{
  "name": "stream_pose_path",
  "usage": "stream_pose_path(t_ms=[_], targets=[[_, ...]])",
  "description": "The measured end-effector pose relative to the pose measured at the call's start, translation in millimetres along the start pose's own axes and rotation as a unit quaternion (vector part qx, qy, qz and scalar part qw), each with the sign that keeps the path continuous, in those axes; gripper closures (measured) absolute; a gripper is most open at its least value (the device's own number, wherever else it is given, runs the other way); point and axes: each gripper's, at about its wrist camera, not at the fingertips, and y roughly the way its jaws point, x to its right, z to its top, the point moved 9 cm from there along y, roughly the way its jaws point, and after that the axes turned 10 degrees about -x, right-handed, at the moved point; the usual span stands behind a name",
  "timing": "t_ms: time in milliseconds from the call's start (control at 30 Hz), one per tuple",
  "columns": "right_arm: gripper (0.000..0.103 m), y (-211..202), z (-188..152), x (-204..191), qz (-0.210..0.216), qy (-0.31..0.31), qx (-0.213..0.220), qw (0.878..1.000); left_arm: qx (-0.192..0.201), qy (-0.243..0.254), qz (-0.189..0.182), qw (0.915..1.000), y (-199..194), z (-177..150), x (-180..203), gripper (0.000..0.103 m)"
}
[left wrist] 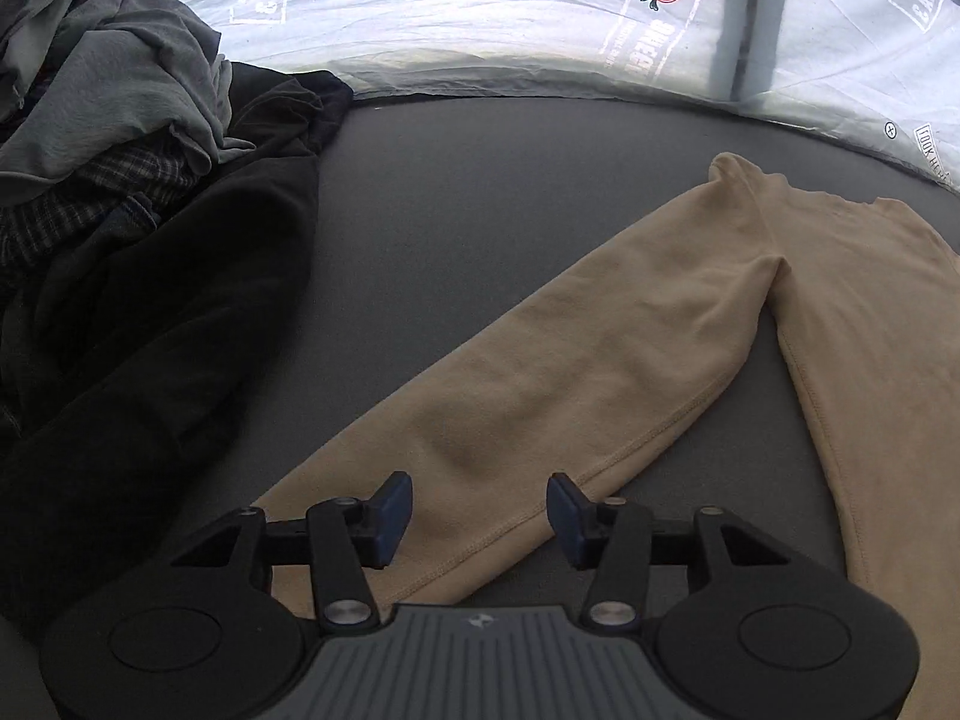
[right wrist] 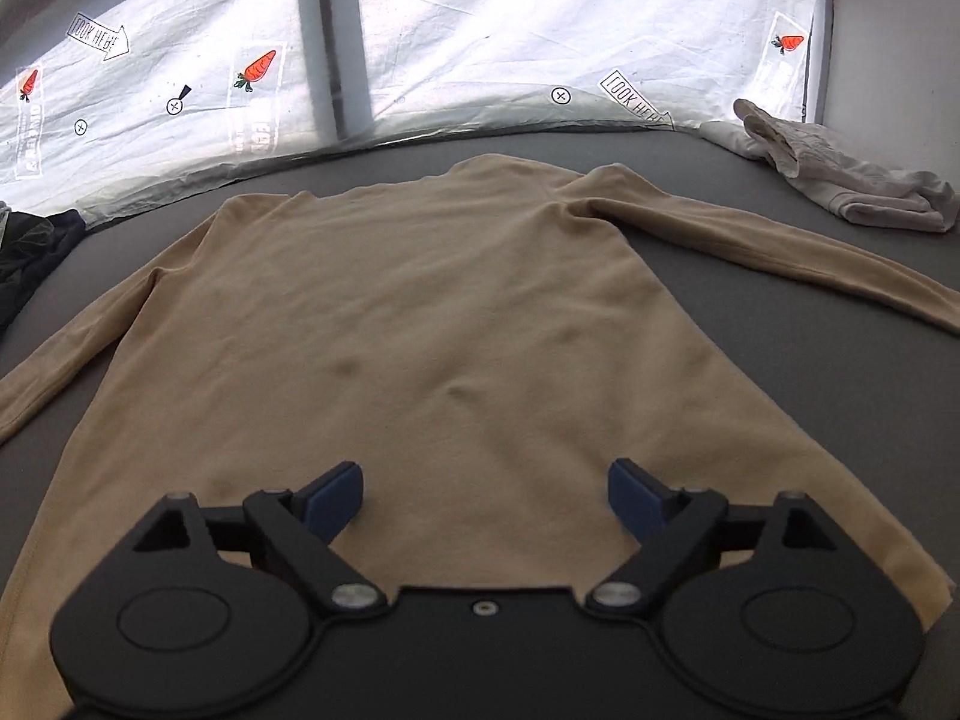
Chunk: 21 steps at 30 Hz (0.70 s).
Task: Fold clothes
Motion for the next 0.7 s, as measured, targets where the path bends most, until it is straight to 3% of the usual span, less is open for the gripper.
stream_pose_path(t_ms=[100, 200, 333, 400, 467, 533, 633, 667, 700], targets=[[0.0, -5.9, -13.0, -8.6, -0.02, -0.006, 0.02, 1.0, -0.018, -0.016, -0.008, 0.9997, 1.9, -31.6, -19.1, 0.045], [0.0, -7.1, -15.2, -8.6, -0.026, -0.002, 0.03, 0.999, -0.02, 0.021, -0.013, 0.9995, -0.6, -55.8, -21.4, 0.038], [0.0, -7.3, -16.3, -8.9, -0.029, 0.0, 0.034, 0.999, -0.014, 0.059, -0.018, 0.998, -6.7, -72.0, -20.2, 0.027], [0.0, -7.7, -17.3, -9.5, -0.032, 0.001, 0.036, 0.999, -0.017, 0.046, -0.02, 0.9986, -4.4, -72.3, -26.1, 0.015], [0.0, -8.2, -18.2, -10.0, -0.034, 0.002, 0.038, 0.999, -0.022, 0.033, -0.028, 0.9988, 0.7, -70.6, -29.4, 0.012], [0.0, -8.3, -18.6, -10.6, -0.036, 0.002, 0.039, 0.999, -0.025, 0.044, -0.039, 0.998, 1.2, -68.2, -25.7, 0.015], [0.0, -8.2, -18.5, -10.9, -0.036, 0.003, 0.039, 0.999, -0.03, 0.076, -0.056, 0.9951, -3.0, -65.5, -16.0, 0.035], [0.0, -8.0, -18.5, -11.1, -0.036, 0.003, 0.039, 0.999, -0.032, 0.087, -0.062, 0.9938, -4.4, -64.7, -12.8, 0.045], [0.0, -8.0, -18.5, -11.3, -0.037, 0.003, 0.04, 0.999, -0.034, 0.096, -0.067, 0.9926, -5.6, -63.9, -9.3, 0.07]])
